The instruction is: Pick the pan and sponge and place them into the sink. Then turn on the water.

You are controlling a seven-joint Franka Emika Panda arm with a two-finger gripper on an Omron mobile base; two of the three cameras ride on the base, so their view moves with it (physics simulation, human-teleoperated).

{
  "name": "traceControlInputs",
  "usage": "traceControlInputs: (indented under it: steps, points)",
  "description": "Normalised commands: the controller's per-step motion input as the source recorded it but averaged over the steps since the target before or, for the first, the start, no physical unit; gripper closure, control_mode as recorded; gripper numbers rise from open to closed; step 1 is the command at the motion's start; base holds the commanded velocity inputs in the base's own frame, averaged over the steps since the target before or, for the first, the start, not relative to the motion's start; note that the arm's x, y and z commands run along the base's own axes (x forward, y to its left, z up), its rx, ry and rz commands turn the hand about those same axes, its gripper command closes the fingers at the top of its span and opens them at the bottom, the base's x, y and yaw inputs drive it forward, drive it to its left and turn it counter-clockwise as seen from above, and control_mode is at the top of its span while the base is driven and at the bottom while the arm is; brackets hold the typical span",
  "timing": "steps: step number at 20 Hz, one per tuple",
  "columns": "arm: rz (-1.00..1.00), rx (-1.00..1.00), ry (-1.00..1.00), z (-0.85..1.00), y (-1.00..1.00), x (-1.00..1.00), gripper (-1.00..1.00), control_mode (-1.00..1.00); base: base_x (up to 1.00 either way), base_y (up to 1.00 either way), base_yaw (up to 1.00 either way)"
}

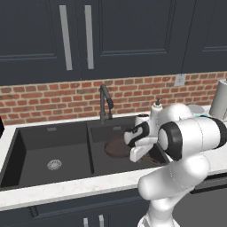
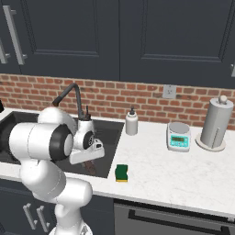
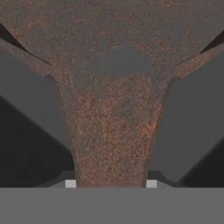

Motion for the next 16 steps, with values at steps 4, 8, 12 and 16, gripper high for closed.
traceControlInputs:
  steps: [4, 8, 12, 16]
  points:
    - [0.04, 0.06, -0.12, -0.27, 0.0, 0.3, 1.0, -1.0, 0.0, 0.0, 0.0]
    - [0.05, 0.09, -0.17, -0.19, 0.0, 0.37, 1.0, -1.0, 0.0, 0.0, 0.0]
    - [0.04, 0.1, -0.23, -0.25, 0.0, 0.36, 1.0, -1.0, 0.0, 0.0, 0.0]
    - [0.03, 0.08, -0.22, -0.33, 0.0, 0.41, 1.0, -1.0, 0.0, 0.0, 0.0]
